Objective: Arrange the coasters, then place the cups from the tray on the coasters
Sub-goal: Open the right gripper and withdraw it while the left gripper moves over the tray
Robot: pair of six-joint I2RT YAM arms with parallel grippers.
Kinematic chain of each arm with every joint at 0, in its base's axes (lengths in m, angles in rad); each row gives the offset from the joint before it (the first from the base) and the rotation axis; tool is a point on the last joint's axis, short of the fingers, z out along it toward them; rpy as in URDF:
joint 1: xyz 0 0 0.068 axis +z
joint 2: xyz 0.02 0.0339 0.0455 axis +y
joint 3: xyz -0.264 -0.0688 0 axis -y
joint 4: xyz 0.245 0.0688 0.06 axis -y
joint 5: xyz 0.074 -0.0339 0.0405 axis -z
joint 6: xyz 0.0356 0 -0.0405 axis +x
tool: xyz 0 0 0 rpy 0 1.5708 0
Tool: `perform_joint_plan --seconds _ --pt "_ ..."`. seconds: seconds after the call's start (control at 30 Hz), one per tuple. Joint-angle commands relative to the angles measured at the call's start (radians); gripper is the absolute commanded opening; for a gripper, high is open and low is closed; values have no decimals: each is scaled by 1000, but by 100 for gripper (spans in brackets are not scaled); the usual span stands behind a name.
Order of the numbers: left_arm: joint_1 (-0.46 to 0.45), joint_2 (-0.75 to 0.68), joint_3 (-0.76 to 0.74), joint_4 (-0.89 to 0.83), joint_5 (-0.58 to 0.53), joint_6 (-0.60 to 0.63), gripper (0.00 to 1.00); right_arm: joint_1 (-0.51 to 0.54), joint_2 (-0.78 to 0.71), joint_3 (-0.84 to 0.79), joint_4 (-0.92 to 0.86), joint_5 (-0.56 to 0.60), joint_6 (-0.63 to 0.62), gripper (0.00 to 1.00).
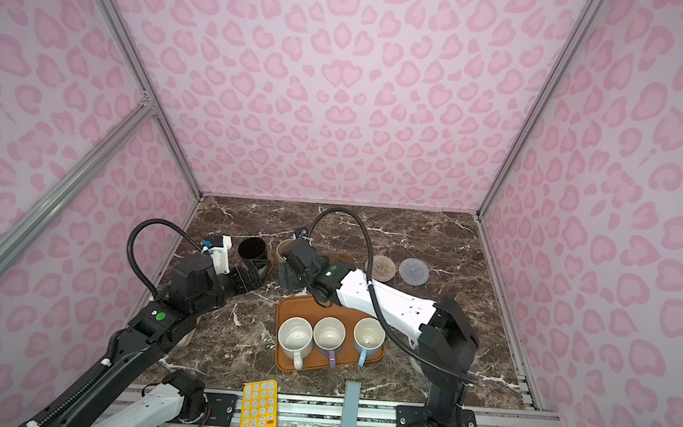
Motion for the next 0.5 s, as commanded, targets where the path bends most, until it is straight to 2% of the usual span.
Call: perform_joint_plan --seconds 0.0,0.2,0.37,0.47 --pt "-44 21 31 -6 4 16 97 0 -84 -77 -23 75 4 96" --pt "-190 50 68 -63 -80 23 97 -3 -254 -219 -87 176 -29 99" --pt "-289 71 66 -125 -115 16 98 -57 -370 -333 -102 94 -38 99" --pt "-352 68 56 -182 -201 -3 100 -73 -432 -390 -101 60 -41 99"
